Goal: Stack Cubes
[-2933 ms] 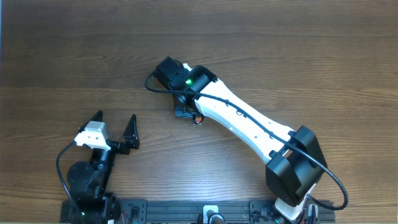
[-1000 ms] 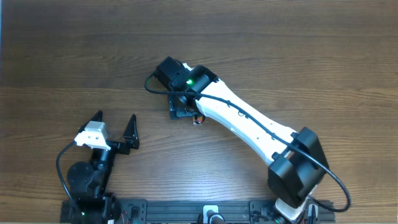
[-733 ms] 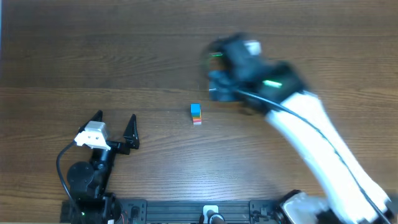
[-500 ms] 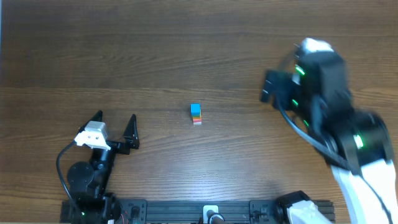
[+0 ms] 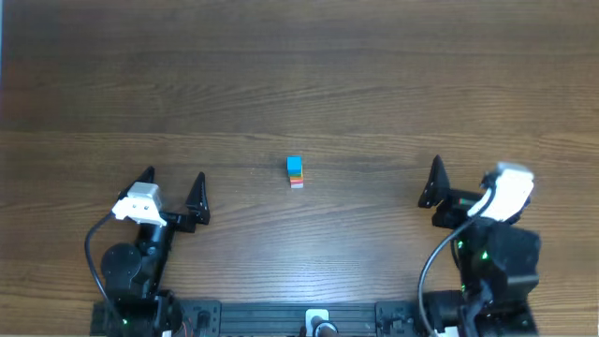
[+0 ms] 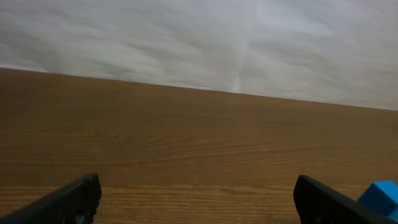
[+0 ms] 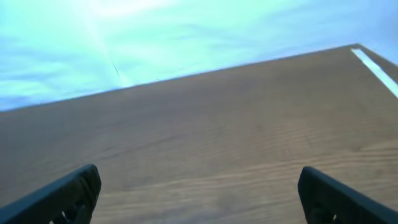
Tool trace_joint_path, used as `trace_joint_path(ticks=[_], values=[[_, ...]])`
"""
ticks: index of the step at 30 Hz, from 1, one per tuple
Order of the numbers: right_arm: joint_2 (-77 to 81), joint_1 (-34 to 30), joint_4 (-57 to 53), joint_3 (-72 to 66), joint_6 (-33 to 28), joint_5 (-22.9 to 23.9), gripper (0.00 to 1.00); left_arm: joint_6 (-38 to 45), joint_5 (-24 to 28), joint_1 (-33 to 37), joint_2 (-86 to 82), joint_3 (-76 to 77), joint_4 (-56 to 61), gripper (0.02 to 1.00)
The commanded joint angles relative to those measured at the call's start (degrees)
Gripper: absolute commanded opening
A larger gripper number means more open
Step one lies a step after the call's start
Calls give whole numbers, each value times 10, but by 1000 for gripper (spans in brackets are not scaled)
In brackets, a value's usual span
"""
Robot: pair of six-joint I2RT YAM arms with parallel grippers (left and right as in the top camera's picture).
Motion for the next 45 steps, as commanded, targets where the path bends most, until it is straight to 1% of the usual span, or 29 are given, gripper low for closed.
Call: trace_joint_path(ticks=[1, 3, 7, 8, 9, 10, 12, 13, 14, 18, 22, 24, 25, 29, 31, 36, 45], values=[[-60, -4, 50, -81, -35, -16, 972, 8, 5, -3, -3, -3, 0, 1000], [-93, -3, 83, -126, -51, -16, 958, 8, 5, -3, -3, -3, 0, 1000], [-130, 6, 144, -173, -68, -23, 943, 9, 5, -3, -3, -3, 0, 1000], [-139, 8, 154, -183, -78, -25, 991, 8, 5, -3, -3, -3, 0, 1000], [-151, 8, 162, -196, -88, -21, 993, 8, 5, -3, -3, -3, 0, 1000], [-158, 8, 163, -203, -92, -10, 991, 8, 5, -3, -3, -3, 0, 1000], [-163, 8, 161, -217, -96, 38, 993, 8, 5, -3, -3, -3, 0, 998], [-163, 8, 153, -223, -95, 52, 991, 8, 5, -3, -3, -3, 0, 996], [-163, 8, 146, -228, -95, 55, 993, 9, 5, -3, -3, -3, 0, 1000], [-163, 9, 179, -260, -92, 42, 991, 8, 5, -3, -3, -3, 0, 1000], [-163, 11, 227, -294, -93, 10, 993, 8, 5, -3, -3, -3, 0, 1000], [-163, 11, 249, -311, -98, 1, 991, 9, 5, -3, -3, -3, 0, 1000], [-163, 11, 247, -311, -106, -3, 993, 9, 5, -3, -3, -3, 0, 1000], [-163, 11, 256, -311, -174, -30, 993, 8, 5, -3, -3, -3, 0, 1000], [-163, 11, 259, -311, -179, -43, 991, 8, 5, -3, -3, -3, 0, 1000], [-163, 10, 238, -311, -178, -46, 991, 8, 5, -3, -3, -3, 0, 1000], [-162, 10, 239, -311, -178, -46, 991, 8, 5, -3, -3, -3, 0, 1000]])
